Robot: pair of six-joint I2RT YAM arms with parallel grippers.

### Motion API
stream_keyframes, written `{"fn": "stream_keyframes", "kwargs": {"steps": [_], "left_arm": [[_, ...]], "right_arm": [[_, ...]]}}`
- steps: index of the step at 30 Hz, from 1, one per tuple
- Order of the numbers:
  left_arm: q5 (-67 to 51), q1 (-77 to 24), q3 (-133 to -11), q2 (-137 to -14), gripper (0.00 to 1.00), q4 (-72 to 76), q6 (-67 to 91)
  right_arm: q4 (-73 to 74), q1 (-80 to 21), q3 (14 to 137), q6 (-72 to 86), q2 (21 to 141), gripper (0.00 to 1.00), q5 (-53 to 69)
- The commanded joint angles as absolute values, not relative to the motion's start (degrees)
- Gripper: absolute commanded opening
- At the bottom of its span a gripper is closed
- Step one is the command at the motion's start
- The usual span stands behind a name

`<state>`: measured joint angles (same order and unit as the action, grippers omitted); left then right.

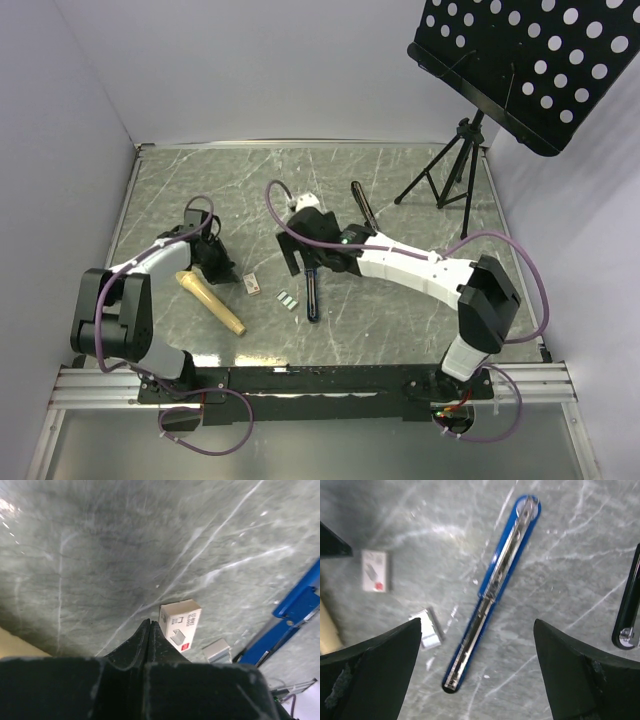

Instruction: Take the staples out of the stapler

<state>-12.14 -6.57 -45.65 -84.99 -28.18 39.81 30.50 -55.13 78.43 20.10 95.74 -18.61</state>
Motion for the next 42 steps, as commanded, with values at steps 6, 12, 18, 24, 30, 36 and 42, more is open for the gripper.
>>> {"fn": "stream_keyframes", "kwargs": {"steps": [6, 12, 18, 24, 30, 36, 42], "left_arm": [[-8.7, -11.2, -43.0, -85.8, 0.01, -28.2, 44.8], [-10.5, -14.0, -40.0, -86.5, 0.01, -25.1, 47.9], [-13.3, -16.4, -38.1, -85.8, 0.01, -22.7, 51.0], [-12.9, -16.7, -40.1, -81.1, 0.01, -24.2, 52.0], [-7.6, -14.2, -52.7, -78.7, 0.01, -33.7, 46.6], [-12.3, -7.0, -55.3, -80.0, 0.35, -32.1, 39.2], [-15.3, -3.8, -54.1, -81.2, 0.43, -29.8, 34.1]], "right_arm": [[24.6, -54.1, 69.0, 17.2, 86.5, 1.0, -16.7], [24.5, -53.8, 67.4, 17.4, 85.7, 1.0, -15.3], [22.4, -53.8, 65.2, 16.6, 83.5, 1.0, -13.9], [16.8, -53.8, 63.1, 13.1, 82.6, 0.93, -5.1], [13.2, -54.8, 64.2, 12.7, 85.2, 0.77, 1.2], [15.4, -57.2, 68.6, 13.1, 92.7, 0.77, 0.4], [17.5, -58.9, 71.9, 13.4, 99.3, 0.76, -1.7]]}}
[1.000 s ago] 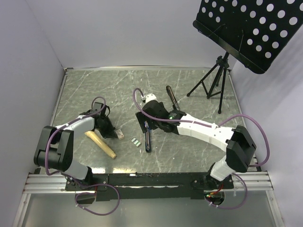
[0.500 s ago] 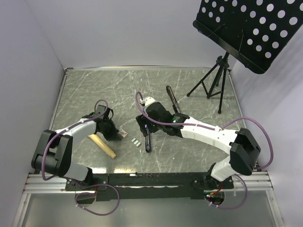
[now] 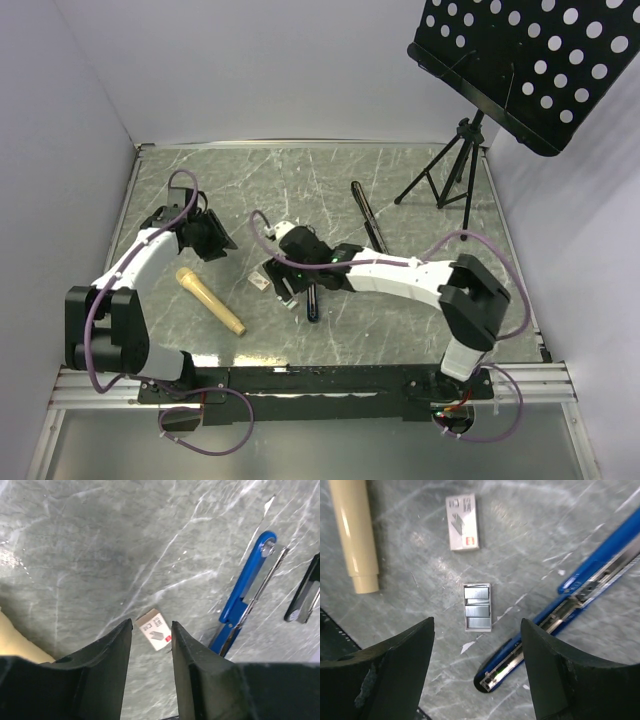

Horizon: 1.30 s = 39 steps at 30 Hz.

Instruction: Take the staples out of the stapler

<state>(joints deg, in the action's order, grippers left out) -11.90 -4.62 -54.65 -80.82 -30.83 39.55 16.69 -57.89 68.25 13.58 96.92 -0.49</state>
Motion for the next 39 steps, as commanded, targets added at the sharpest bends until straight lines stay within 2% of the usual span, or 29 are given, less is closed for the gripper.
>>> {"fn": "stream_keyframes", "kwargs": {"steps": [1, 11, 19, 30, 39], "left_arm": [[-15.8, -3.7, -53.7, -81.3, 0.43, -29.5, 33.8], [-21.1, -3.6, -52.4, -84.7, 0.43, -28.6, 31.9], [-21.5, -3.6, -53.8, -89.6, 0.39, -30.2, 31.1], [-25.9, -3.5, -52.9, -91.3, 0.39, -28.6, 31.9], [-25.0, -3.1, -53.9, -92.4, 0.39, -29.2, 31.8]], "right_arm": [[17.7, -59.0, 72.2, 13.4, 99.8, 0.76, -1.7], [19.2, -60.7, 74.5, 12.7, 107.1, 0.69, -2.7], [17.8, -61.6, 72.3, 14.4, 107.9, 0.65, -3.9], [17.8, -63.8, 71.7, 16.0, 109.9, 0.59, -8.2], [17.1, -64.4, 70.3, 15.6, 110.2, 0.56, -12.2]]}}
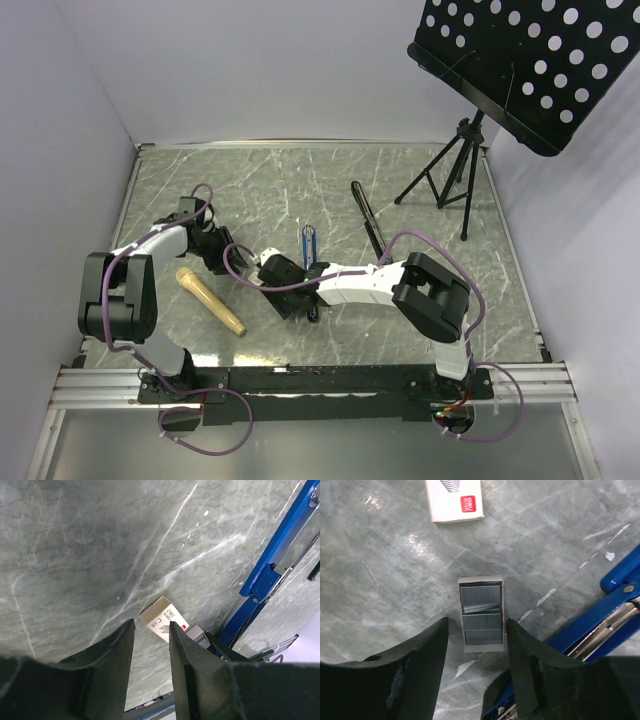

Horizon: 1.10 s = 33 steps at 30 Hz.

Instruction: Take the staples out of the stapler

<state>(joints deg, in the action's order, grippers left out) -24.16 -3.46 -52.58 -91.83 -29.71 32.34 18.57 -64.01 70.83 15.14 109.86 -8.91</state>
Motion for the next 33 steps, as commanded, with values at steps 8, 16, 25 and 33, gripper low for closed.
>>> {"fn": "stream_keyframes", "kwargs": {"steps": [8, 16, 25, 33], "left_arm": [[-26.0, -3.1, -53.9, -93.9, 0.39, -28.8, 31.8], [-26.5, -3.2, -53.2, -94.7, 0.38, -28.6, 31.7], [-27.9, -3.4, -52.8, -95.7, 0.36, -28.2, 31.3], [-27.5, -4.0, -52.7, -96.4, 0.33, -28.4, 31.3]], "right_arm": [[14.3, -64.4, 67.6, 16.0, 108.7, 0.42, -12.2], [13.1, -64.4, 69.3, 15.4, 109.4, 0.34, -10.9], [14.0, -64.4, 74.3, 14.1, 113.1, 0.34, -10.9], [14.1, -64.4, 76.9, 13.7, 115.0, 0.35, -10.5]]}}
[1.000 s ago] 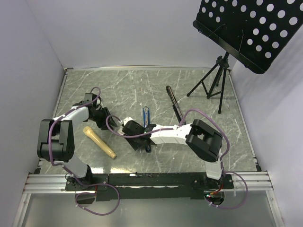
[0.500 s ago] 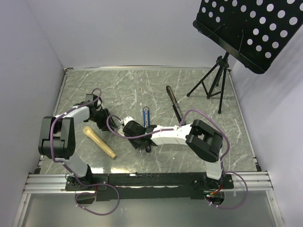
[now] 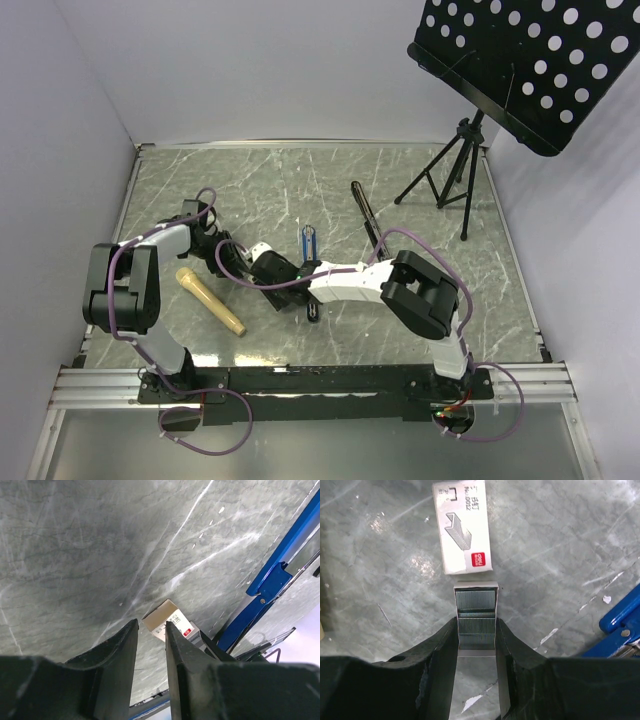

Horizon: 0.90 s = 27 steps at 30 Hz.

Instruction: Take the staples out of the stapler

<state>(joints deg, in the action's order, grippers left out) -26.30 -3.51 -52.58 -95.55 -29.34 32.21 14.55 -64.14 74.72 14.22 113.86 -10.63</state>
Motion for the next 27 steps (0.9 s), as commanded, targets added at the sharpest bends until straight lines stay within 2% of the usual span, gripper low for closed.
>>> {"fn": "stream_keyframes", "kwargs": {"steps": [1, 27], "left_arm": [[-27.5, -4.0, -52.7, -96.6, 0.33, -28.4, 31.4], [-28.4, -5.7, -52.8, -97.1, 0.26, -28.1, 31.3]], "right_arm": [[13.9, -64.4, 77.0, 13.6, 115.2, 0.35, -10.5], [13.9, -63.7, 78.5, 13.7, 116.0, 0.33, -10.4]]}}
